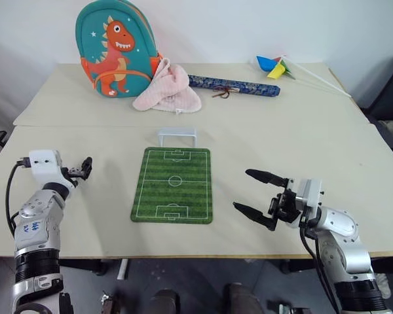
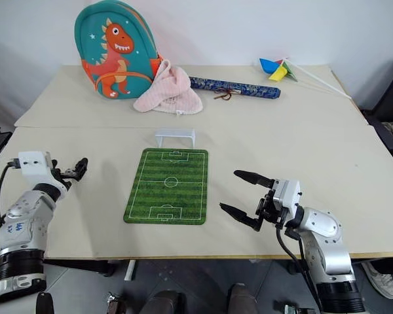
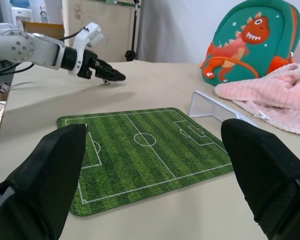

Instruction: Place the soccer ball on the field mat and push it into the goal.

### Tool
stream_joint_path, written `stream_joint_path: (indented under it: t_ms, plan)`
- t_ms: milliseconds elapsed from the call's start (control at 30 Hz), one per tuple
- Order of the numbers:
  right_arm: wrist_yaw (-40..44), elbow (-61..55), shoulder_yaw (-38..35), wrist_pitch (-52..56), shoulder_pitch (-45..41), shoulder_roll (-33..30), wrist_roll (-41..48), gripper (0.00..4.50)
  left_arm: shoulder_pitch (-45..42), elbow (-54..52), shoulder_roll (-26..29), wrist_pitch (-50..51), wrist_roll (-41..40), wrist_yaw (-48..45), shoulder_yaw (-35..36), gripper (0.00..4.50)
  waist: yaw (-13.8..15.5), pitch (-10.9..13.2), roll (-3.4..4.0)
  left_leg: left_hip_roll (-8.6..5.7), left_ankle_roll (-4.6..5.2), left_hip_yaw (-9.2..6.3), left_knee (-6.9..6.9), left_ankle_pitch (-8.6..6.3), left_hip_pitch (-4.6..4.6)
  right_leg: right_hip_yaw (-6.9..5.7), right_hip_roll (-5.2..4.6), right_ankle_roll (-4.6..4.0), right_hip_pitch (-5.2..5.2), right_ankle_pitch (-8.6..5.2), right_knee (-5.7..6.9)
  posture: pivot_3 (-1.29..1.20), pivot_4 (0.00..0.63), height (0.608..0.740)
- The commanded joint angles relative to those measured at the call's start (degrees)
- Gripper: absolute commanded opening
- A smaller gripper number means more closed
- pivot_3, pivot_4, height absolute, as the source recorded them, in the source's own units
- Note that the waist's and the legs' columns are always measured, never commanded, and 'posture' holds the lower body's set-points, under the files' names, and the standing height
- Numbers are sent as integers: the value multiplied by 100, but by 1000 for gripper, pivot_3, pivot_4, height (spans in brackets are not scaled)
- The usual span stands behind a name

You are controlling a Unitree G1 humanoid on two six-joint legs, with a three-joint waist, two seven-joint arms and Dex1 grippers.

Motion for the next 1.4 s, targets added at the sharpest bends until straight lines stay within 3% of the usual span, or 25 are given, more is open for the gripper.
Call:
stream_joint_path:
  t_ms: [33, 200, 233, 633, 833, 1000, 1100, 1267, 1400]
  plan:
    - [-87, -303, -98, -16, 72, -46, 77, 4500, -37, 28, 42, -9, 111, 113, 77, 4477, 2, 0, 0, -1, 0, -1, 2, 0, -3, 0, -1, 1, 0, 1, 0, 0, 150, 740]
    - [-182, -373, -97, 1, 114, -36, 69, 4500, 46, 82, 24, -9, 172, 94, 38, 4477, 4, 0, 0, 0, 0, -5, 3, 0, -4, -4, -1, 2, -1, 1, 1, 0, 150, 740]
    - [-195, -379, -97, 4, 117, -37, 68, 4500, 45, 89, 9, 7, 156, 97, 48, 4298, 4, 0, 0, 0, 0, -5, 3, 0, -4, -4, -1, 2, -1, 1, 1, 0, 150, 740]
    - [-307, -335, -91, -20, 29, -19, 47, 4500, 145, 229, -47, 16, 112, 1, 89, 864, -13, 0, 0, 1, 0, -2, 5, 0, -1, -1, 0, 2, -1, 1, 4, 0, 150, 740]
    - [-299, -271, -174, -49, -41, -93, 42, 4500, 175, 12, 0, -702, -286, -784, 298, 860, 0, 0, 0, 1, 0, -2, 6, 0, -3, -3, -1, 2, -1, 1, 4, 0, 150, 740]
    - [-119, -338, -556, 52, 13, -506, 249, 4500, 310, -1172, 381, -916, -1335, -3307, -16, 860, 37, 1, -1, -2, 0, -18, 18, 0, -23, -16, -10, 1, -1, 1, 0, 0, 150, 740]
    - [203, -490, -868, 215, 244, -951, 533, 4500, 226, -1678, 806, -522, -1620, -4686, -702, 860, 41, 4, 7, -2, 1, -25, 15, 0, -23, -24, -12, 1, 8, 1, -25, 0, 150, 740]
    - [977, -930, -1047, 349, 957, -1585, 787, 4500, -102, -1624, 1020, -858, -1086, -6122, -1964, 860, 11, 7, 29, 0, 1, -20, 3, 0, -15, -24, -2, 1, 14, 1, -21, 0, 150, 740]
    - [1107, -1285, -1116, 577, 1460, -1756, 951, 4500, -569, -752, 687, -1818, -323, -6698, -2807, 860, 3, 8, 28, 0, 4, 32, 6, 1, -16, -26, 5, 1, 17, 1, -20, 0, 150, 740]
